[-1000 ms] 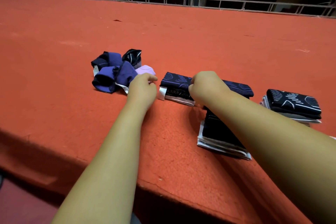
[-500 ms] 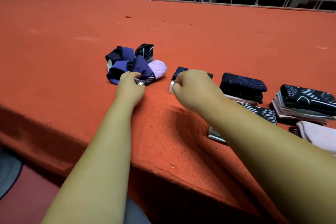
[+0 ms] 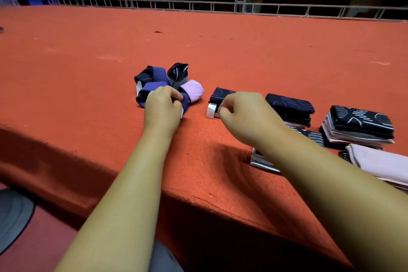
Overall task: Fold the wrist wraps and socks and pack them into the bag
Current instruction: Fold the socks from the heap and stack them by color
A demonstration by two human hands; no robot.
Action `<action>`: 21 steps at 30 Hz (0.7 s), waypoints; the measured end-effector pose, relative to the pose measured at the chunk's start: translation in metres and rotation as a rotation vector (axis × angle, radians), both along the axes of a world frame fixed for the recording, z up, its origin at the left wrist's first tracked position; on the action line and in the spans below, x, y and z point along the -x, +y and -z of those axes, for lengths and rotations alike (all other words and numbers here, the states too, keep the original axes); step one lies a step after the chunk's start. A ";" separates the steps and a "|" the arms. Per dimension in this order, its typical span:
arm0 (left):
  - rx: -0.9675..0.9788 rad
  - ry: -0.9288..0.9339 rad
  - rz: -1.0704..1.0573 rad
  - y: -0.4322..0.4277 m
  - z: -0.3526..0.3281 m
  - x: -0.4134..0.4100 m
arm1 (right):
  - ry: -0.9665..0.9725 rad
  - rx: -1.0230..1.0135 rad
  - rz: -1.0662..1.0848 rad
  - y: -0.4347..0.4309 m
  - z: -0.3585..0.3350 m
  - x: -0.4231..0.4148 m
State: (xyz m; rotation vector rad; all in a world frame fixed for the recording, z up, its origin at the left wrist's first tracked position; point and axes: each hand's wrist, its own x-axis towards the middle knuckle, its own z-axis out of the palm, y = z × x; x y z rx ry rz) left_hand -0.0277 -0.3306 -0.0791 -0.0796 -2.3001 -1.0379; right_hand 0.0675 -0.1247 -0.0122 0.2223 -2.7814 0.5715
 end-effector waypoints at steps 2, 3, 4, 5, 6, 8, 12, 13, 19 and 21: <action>0.070 0.034 0.043 0.004 -0.011 -0.024 | 0.001 0.008 -0.010 0.006 -0.005 -0.010; 0.119 0.050 0.076 0.005 -0.015 -0.036 | 0.008 0.013 -0.015 0.009 -0.008 -0.015; 0.158 0.056 0.114 0.006 -0.021 -0.049 | 0.017 0.021 -0.024 0.014 -0.011 -0.020; 0.177 0.052 0.158 0.008 -0.026 -0.062 | 0.029 0.032 -0.037 0.018 -0.014 -0.025; 0.173 0.048 0.208 0.010 -0.032 -0.076 | 0.041 0.042 -0.049 0.023 -0.017 -0.030; 0.125 0.063 0.321 0.018 -0.044 -0.104 | 0.060 0.067 -0.075 0.036 -0.024 -0.044; 0.035 0.090 0.529 0.039 -0.068 -0.150 | 0.057 0.208 -0.143 0.065 -0.030 -0.078; 0.024 0.099 0.578 0.045 -0.073 -0.158 | 0.051 0.246 -0.160 0.072 -0.031 -0.087; -0.056 0.083 0.785 0.088 -0.089 -0.199 | -0.086 0.375 -0.218 0.114 -0.030 -0.147; -0.099 0.048 0.790 0.101 -0.089 -0.208 | -0.121 0.406 -0.222 0.126 -0.028 -0.168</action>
